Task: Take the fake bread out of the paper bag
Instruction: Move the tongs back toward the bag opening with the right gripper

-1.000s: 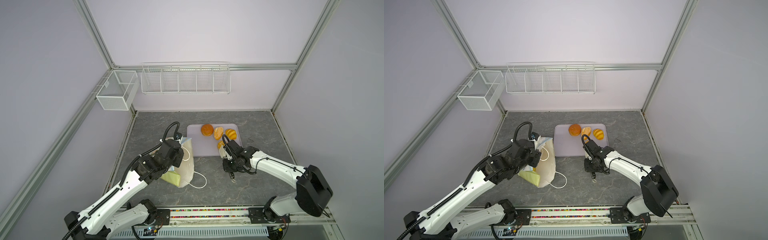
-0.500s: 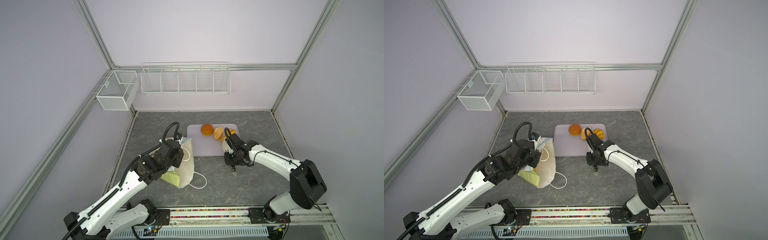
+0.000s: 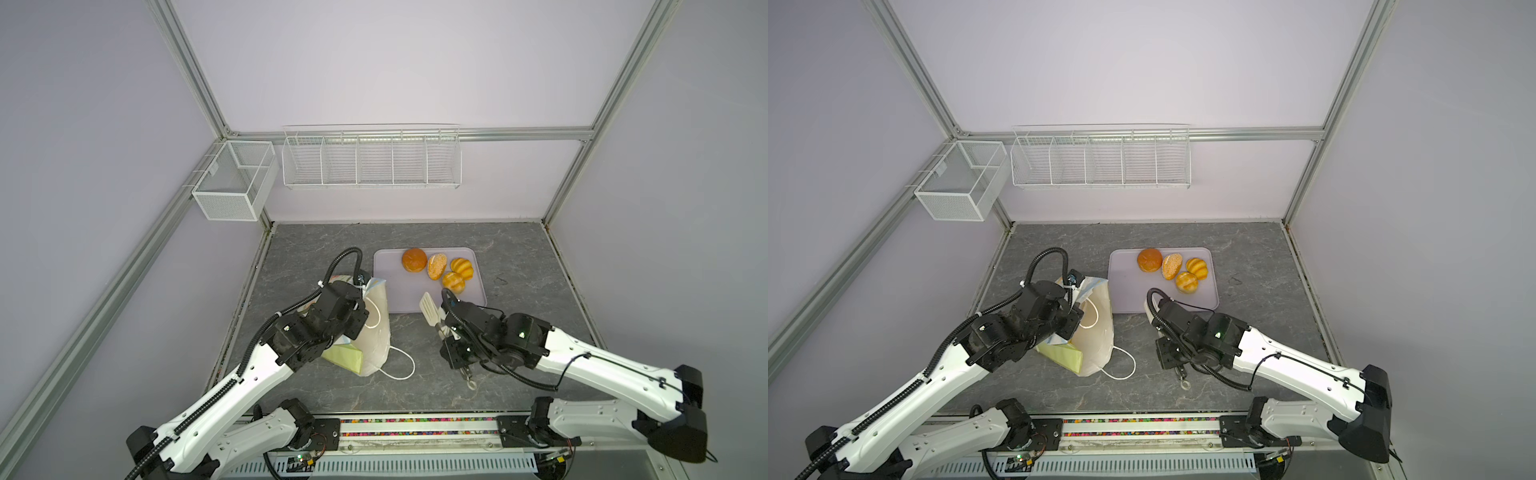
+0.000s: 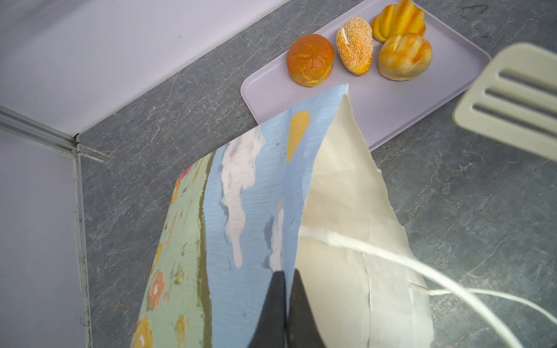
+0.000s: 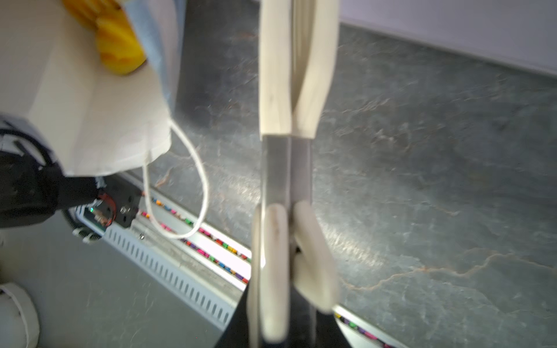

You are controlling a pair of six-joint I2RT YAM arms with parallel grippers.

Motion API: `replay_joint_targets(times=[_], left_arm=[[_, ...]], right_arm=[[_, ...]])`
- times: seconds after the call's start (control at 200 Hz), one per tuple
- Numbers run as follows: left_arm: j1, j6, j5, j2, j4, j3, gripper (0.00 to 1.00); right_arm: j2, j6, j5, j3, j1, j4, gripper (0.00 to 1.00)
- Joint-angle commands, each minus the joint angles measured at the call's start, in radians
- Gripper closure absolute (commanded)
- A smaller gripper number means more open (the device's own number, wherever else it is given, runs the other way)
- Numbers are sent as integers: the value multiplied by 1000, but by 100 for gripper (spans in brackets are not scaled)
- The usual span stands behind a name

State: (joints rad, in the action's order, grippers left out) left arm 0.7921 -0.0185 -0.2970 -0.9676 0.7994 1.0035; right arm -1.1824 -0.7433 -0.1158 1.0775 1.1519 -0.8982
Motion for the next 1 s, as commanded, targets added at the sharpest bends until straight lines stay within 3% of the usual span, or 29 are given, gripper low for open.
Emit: replay_joint_targets(times=[0.0, 0.145, 0.26, 0.57, 0.755, 0.995], left_arm=[[-2, -27, 35, -11, -24, -25, 100], [-2, -27, 47, -14, -35, -45, 100], [-3, -34, 59, -17, -16, -44, 100], [-1, -34, 167, 90, 24, -57, 100], [4, -20, 190, 118, 22, -57, 100], [14, 20, 169, 124, 7, -45, 100]], right_arm=[[-50, -116, -55, 63, 121, 21, 93], [-151, -127, -81, 151, 249, 76, 93], [-199, -111, -24, 135, 275, 211, 93], [-341, -91, 178, 20, 214, 568, 93], [-461, -89, 295, 47, 193, 700, 93], [-508, -167, 248, 14, 124, 752, 88]])
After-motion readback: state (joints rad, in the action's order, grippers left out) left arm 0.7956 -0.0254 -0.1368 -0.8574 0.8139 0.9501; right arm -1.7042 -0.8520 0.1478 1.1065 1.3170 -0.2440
